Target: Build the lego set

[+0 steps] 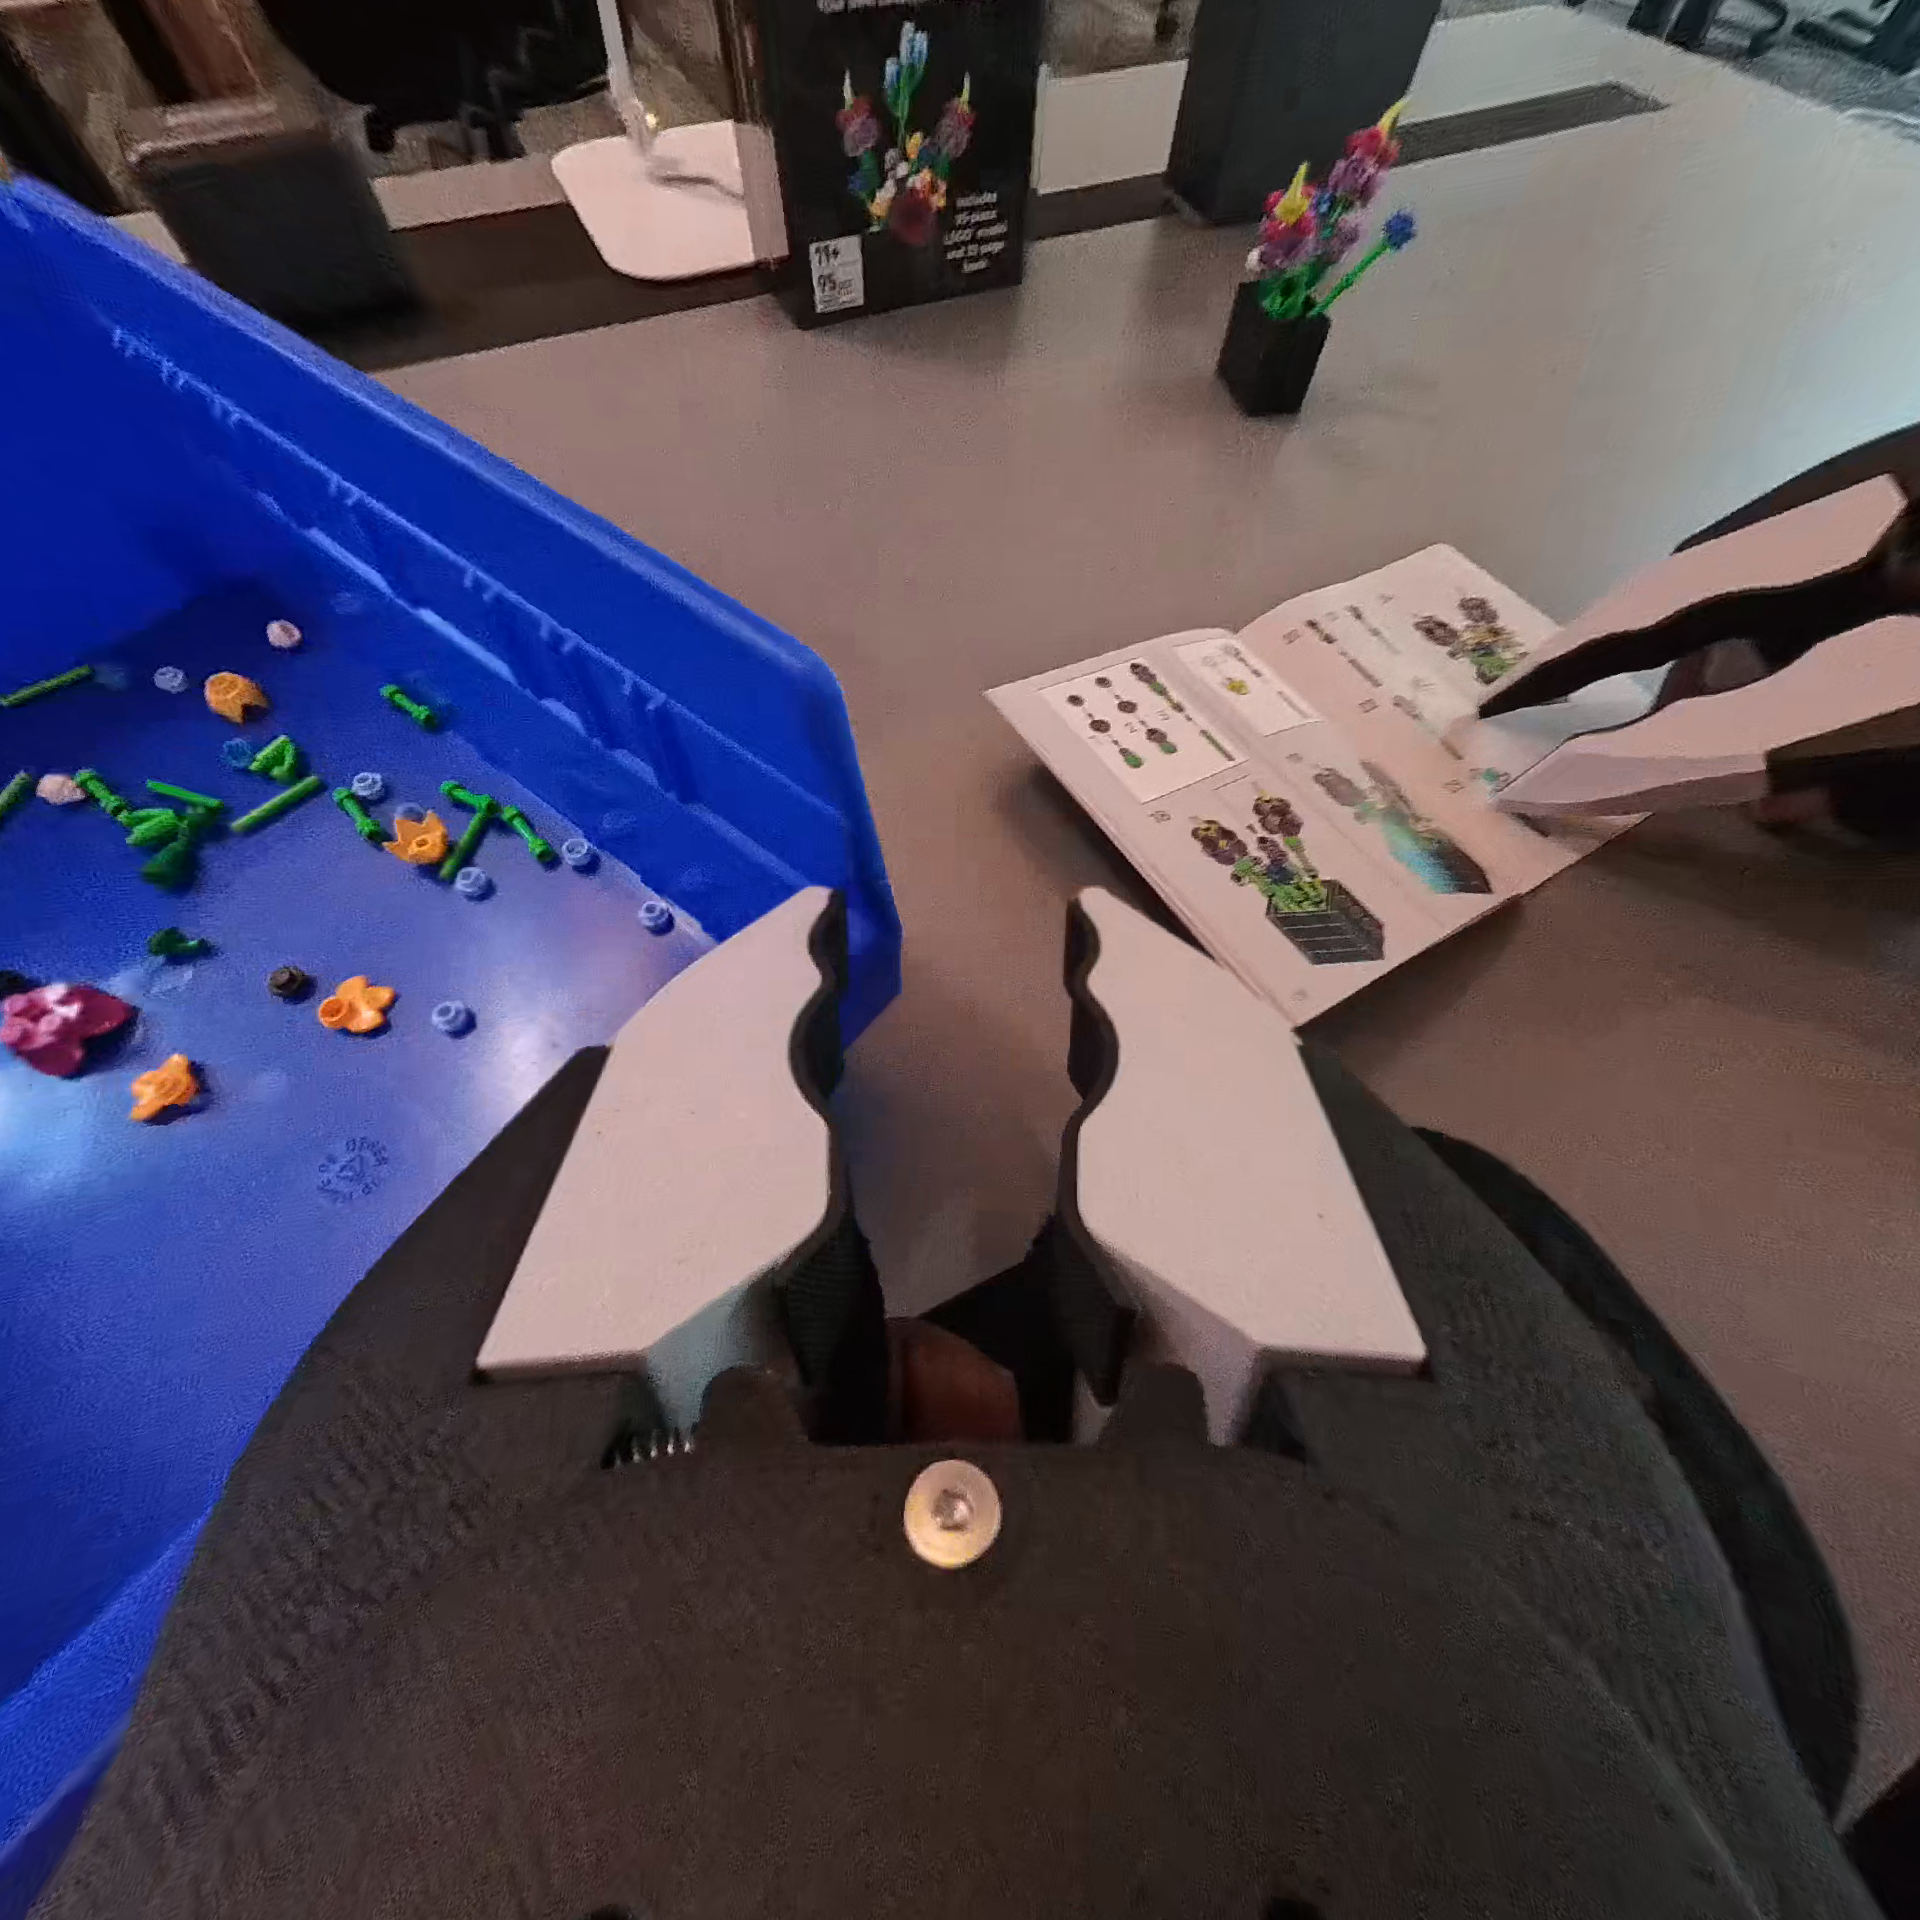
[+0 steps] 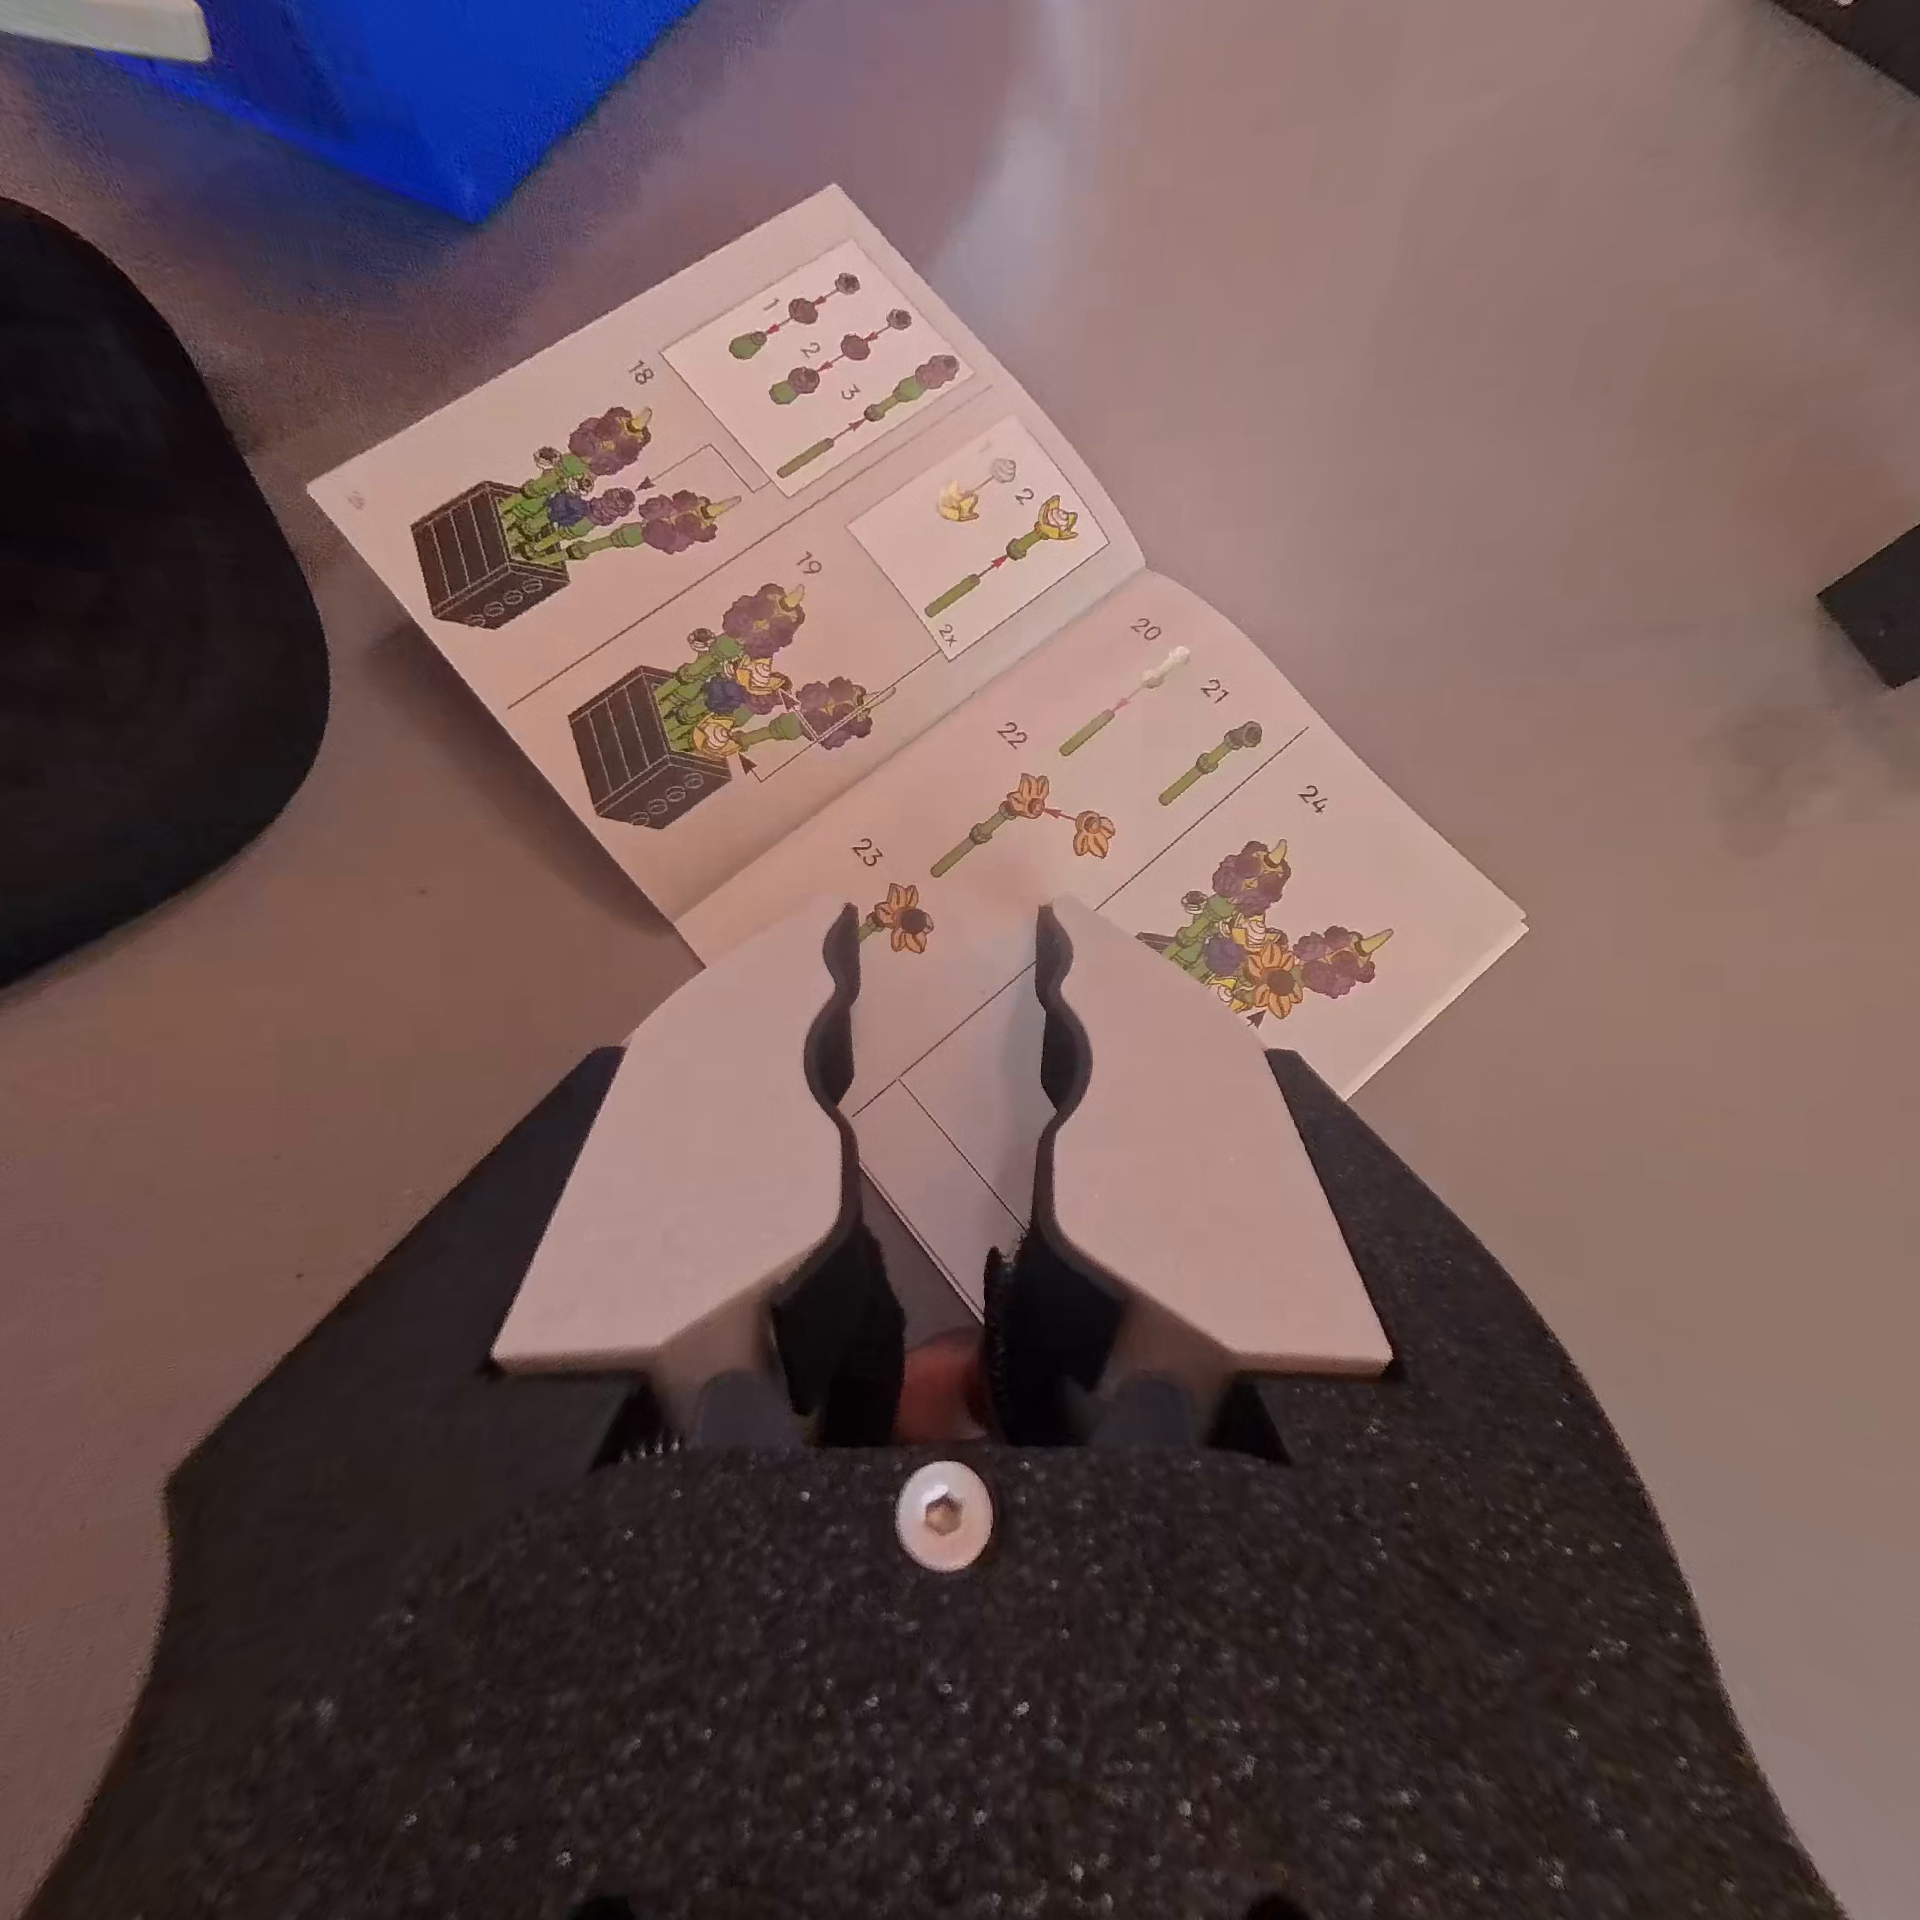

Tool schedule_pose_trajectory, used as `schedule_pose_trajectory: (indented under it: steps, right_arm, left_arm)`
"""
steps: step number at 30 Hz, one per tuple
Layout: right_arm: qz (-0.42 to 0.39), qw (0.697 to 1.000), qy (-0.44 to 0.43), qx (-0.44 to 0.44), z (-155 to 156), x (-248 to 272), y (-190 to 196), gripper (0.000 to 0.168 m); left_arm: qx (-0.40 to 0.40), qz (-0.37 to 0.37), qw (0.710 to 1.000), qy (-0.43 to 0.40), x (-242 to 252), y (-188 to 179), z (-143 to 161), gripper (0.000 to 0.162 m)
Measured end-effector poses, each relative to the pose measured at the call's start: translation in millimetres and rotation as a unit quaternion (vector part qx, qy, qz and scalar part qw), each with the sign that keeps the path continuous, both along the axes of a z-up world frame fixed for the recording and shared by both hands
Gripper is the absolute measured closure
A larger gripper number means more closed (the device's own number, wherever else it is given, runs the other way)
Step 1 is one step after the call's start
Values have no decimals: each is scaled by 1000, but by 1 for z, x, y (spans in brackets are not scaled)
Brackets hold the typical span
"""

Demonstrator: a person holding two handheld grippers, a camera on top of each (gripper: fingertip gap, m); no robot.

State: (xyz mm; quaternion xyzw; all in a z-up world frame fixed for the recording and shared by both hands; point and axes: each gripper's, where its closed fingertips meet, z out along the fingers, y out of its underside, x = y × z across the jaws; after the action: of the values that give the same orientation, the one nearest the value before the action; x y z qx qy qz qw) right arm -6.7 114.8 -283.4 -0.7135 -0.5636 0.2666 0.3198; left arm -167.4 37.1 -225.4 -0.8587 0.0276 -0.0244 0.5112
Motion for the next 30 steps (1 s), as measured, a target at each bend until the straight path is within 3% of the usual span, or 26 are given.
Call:
schedule_pose_trajectory:
  steps: [4,7,12,16,22,30]
  right_arm:
    - [1,1000,-2,2,0,0,0,135]
    - [3,1000,-7,8,0,0,0,135]
    - [20,1000,-1,-13,2,-1,-6,123]
    - [22,998,49,-37,20,-3,-8,121]
    - [14,993,87,-75,30,2,-5,122]
    - [30,991,100,-86,34,2,-9,122]
  left_arm:
    - [25,6,999,35,-21,-6,36,123]
    - [-32,-19,993,116,-54,-18,53,123]
    - [-262,-43,950,165,-104,-32,25,122]
    - [-283,-52,950,121,-102,-1,4,122]
    - [-337,32,935,109,-131,5,-38,133]
    - [-292,49,955,30,-141,10,-43,128]
